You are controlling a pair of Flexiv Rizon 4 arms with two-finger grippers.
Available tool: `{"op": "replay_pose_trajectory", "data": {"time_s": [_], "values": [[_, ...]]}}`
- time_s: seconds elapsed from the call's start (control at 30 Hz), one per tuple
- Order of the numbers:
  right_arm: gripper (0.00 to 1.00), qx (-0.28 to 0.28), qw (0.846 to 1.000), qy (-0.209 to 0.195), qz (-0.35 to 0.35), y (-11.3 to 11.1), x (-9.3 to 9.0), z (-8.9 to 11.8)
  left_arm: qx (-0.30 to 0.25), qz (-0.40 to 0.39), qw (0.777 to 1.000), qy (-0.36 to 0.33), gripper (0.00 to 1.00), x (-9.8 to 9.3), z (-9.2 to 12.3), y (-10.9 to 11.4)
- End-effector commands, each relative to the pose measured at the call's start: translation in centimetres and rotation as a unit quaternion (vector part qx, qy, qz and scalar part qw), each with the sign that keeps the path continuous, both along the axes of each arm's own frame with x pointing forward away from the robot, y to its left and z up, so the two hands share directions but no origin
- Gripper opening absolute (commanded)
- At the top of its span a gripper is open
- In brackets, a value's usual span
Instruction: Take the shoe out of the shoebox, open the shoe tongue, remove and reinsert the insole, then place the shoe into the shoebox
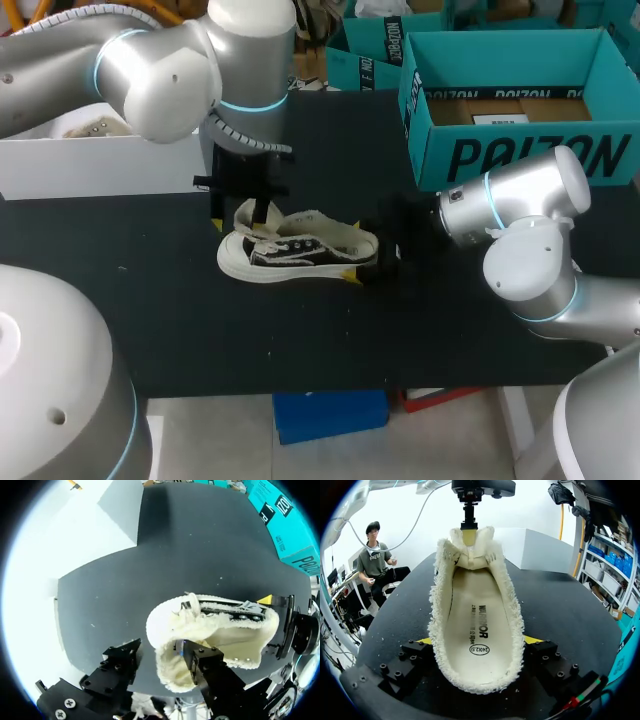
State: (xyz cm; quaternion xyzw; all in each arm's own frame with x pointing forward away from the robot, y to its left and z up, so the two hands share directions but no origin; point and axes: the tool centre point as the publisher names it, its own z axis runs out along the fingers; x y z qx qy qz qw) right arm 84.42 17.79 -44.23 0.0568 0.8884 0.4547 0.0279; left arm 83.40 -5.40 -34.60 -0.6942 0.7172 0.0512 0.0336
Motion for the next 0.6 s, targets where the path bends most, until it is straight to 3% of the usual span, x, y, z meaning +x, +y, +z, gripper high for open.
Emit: {"op": "replay_pose_trajectory", "data": {"time_s": [0.03, 0.23, 0.5, 0.53, 0.57, 0.6], "values": [[0.0, 0.0, 1.0, 0.0, -0.001, 0.1, 0.0, -0.3, -0.022, -0.065, 0.998, 0.007, 1.0, 0.3, 1.7, 0.2], [0.0, 0.0, 1.0, 0.0, -0.001, 0.1, 0.0, -0.3, -0.021, -0.205, 0.978, -0.004, 1.0, 0.1, 4.3, -1.8], [0.0, 0.0, 1.0, 0.0, -0.001, 0.1, 0.0, -0.3, -0.052, -0.376, 0.925, 0.013, 1.0, 0.3, 6.7, -4.3], [0.0, 0.0, 1.0, 0.0, -0.001, 0.1, 0.0, -0.3, -0.064, -0.399, 0.915, 0.017, 0.93, 0.4, 6.9, -4.6], [0.0, 0.0, 1.0, 0.0, -0.001, 0.1, 0.0, -0.3, -0.08, -0.419, 0.904, 0.029, 0.54, 0.4, 7.1, -4.8], [0.0, 0.0, 1.0, 0.0, -0.001, 0.1, 0.0, -0.3, -0.093, -0.44, 0.892, 0.039, 0.22, 0.6, 7.1, -5.0]]}}
